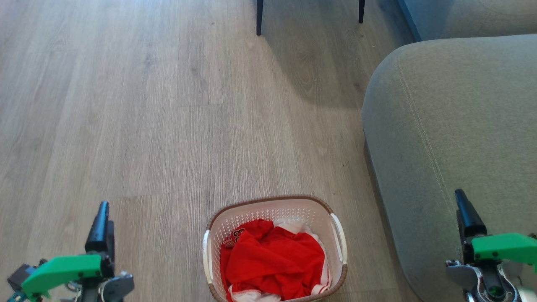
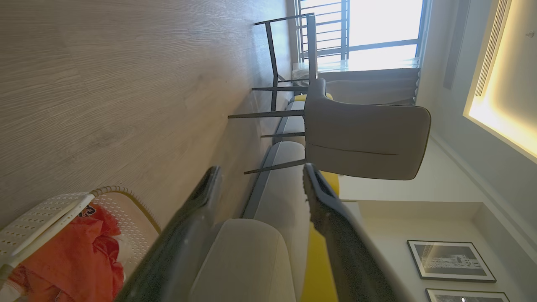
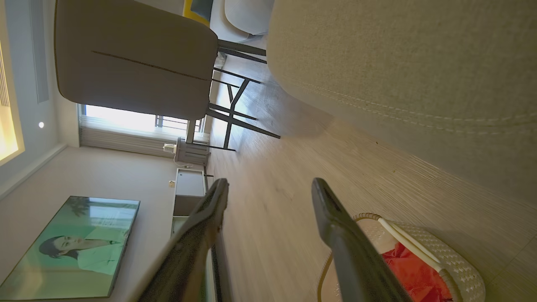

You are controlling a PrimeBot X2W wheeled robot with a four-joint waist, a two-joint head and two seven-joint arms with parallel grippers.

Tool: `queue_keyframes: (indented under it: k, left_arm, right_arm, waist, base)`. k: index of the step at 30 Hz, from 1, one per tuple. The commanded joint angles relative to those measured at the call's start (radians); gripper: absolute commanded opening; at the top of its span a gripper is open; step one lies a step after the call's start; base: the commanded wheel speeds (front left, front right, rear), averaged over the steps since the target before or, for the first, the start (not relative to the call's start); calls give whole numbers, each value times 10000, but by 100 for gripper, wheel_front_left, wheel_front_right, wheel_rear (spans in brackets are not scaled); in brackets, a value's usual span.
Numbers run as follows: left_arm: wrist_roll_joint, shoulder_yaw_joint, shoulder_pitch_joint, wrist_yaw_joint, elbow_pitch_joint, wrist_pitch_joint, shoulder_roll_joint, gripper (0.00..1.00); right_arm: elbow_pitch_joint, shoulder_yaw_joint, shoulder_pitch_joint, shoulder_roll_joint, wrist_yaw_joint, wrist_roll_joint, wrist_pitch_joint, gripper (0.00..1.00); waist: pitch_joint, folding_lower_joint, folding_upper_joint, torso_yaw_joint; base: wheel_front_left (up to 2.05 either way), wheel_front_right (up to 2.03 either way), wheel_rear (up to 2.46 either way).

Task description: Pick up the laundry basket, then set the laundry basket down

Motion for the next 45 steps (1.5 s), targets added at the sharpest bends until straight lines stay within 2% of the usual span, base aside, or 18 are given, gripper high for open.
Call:
queue_keyframes:
  k: [1,8,15,20,29,36,39,42,45]
  left_arm:
    - [180,197,-626,-22,-419,-109,106,100]
    - [885,367,-730,-26,-863,-286,112,100]
    - [2050,706,-941,28,-1565,-520,119,100]
    - [3427,458,-1068,921,-2392,-667,124,100]
    - [6019,-1308,-1015,2626,-3341,-931,133,100]
    - [7648,-2388,-1058,3232,-3081,-1137,167,100]
    - [8124,-2813,-1016,3383,-2599,-1225,331,100]
    - [8380,-3065,-1049,3528,-2343,-1284,403,100]
    - [9016,-3556,-1244,3862,-2060,-1401,613,100]
  right_arm:
    - [-440,-7,-536,-70,22,-237,-119,100]
    - [-1199,250,-653,-76,25,-1738,-295,100]
    - [-2018,609,-853,-84,30,-3356,-528,100]
    - [-2392,821,-967,-102,32,-4339,-674,100]
    - [-2866,1407,-1106,-330,38,-6205,-938,100]
    - [-2784,1561,-982,-276,42,-7071,-1143,100]
    - [-2213,1432,-789,-169,43,-7070,-1231,100]
    - [-2199,1509,-850,-161,44,-7353,-1289,100]
    - [-2227,1819,-901,-224,47,-7893,-1406,100]
  waist:
    - [4,0,0,4]
    - [64,0,0,36]
    - [178,0,0,83]
    - [260,0,0,132]
    - [307,0,0,210]
    - [262,0,0,207]
    - [189,0,0,196]
    - [177,0,0,191]
    - [175,0,0,198]
  base:
    - [0,0,0]
    - [0,0,0]
    - [0,0,0]
    - [0,0,0]
    - [0,0,0]
    - [0,0,0]
    - [0,0,0]
    - [0,0,0]
    - [0,0,0]
